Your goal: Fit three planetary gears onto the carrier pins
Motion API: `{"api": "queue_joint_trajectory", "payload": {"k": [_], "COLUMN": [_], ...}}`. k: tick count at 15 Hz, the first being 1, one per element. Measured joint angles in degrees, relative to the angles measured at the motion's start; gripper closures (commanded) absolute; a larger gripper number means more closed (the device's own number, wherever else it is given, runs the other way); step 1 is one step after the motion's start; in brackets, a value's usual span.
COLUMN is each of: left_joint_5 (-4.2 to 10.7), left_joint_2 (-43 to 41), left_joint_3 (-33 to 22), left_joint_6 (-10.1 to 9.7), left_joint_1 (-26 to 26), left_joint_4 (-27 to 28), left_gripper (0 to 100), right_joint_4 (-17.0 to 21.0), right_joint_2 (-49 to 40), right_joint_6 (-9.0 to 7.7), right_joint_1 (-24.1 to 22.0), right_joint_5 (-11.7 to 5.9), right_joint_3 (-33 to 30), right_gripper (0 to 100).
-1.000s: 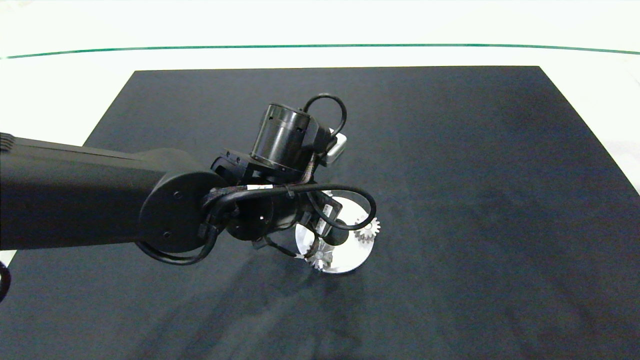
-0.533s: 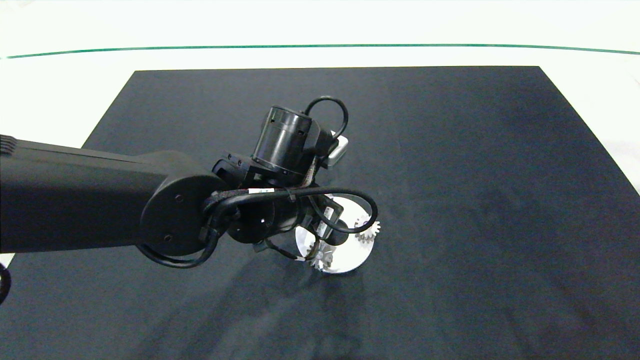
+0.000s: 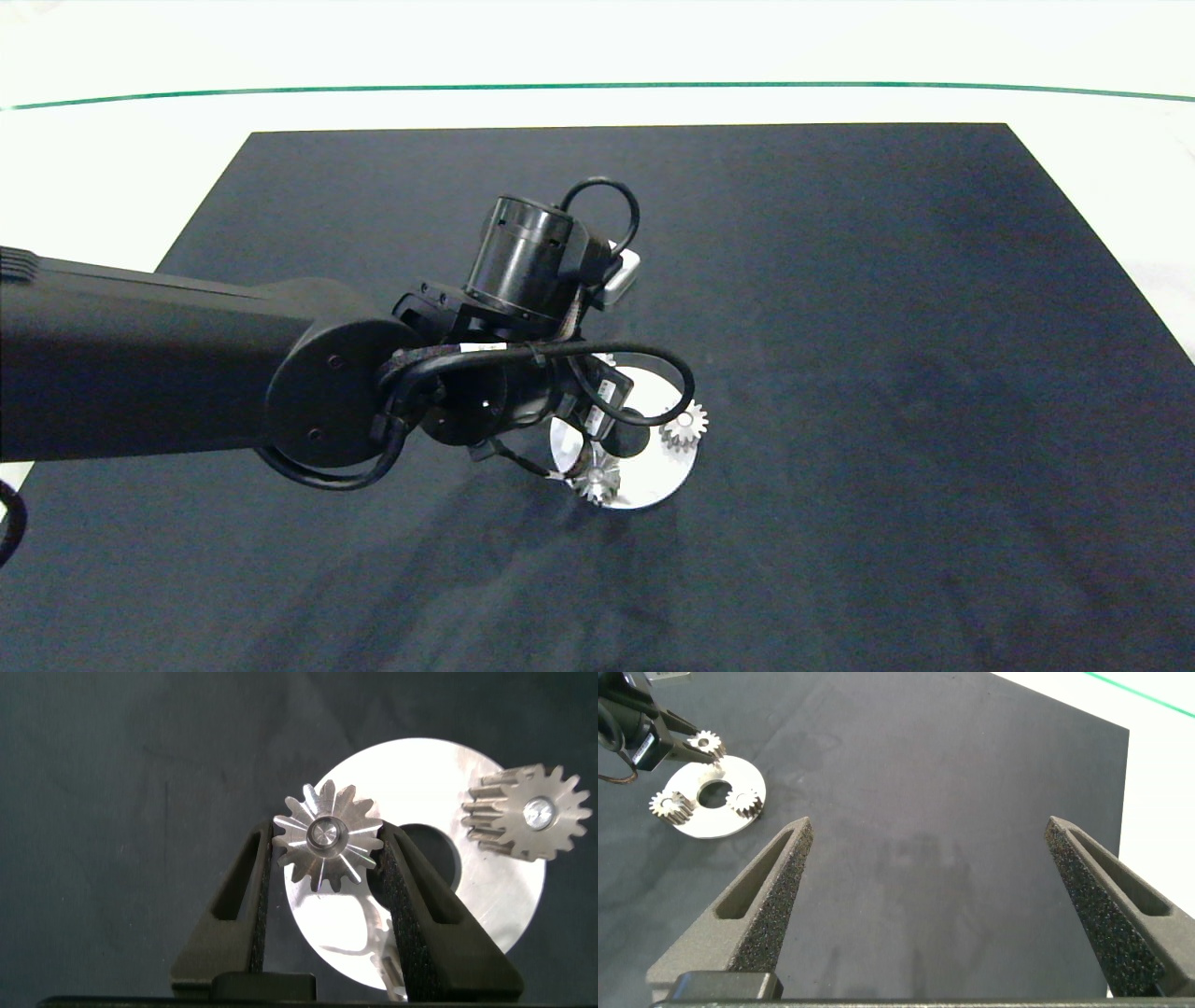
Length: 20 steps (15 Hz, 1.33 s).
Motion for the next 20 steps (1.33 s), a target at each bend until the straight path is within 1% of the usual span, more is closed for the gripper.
{"api": "queue_joint_trajectory", "payload": {"k": [6,7,10,16,18,20], "left_joint_5": [0.11,0.13,0.09,0.09,0.11,0.11], "left_joint_2": [-0.28,-0.35,-0.55,-1.44,-4.24,-9.16], "left_joint_3": [1.27,1.27,1.35,1.84,2.58,5.44], "left_joint_6": [-0.50,-0.48,-0.23,-0.26,-0.12,-0.04], "left_joint_1": [0.39,0.28,0.00,-0.37,0.02,1.82], "left_joint_4": [-0.04,-0.20,-2.18,-2.12,-1.72,-0.61], "left_gripper": [72,0,0,0,0,0], "right_joint_4": [-0.02,-0.02,0.00,-0.02,-0.02,0.07], "right_joint_2": [-0.02,-0.05,-0.16,-0.17,-0.02,0.13], "right_joint_6": [-0.01,-0.01,0.00,0.00,0.00,0.05], "right_joint_1": [0.00,0.00,0.00,0.00,0.00,0.00], "right_joint_5": [0.00,-0.01,0.05,0.07,0.07,0.02], "right_joint_3": [0.05,0.05,0.05,0.05,0.09,0.33], "right_gripper": [0,0,0,0,0,0]}}
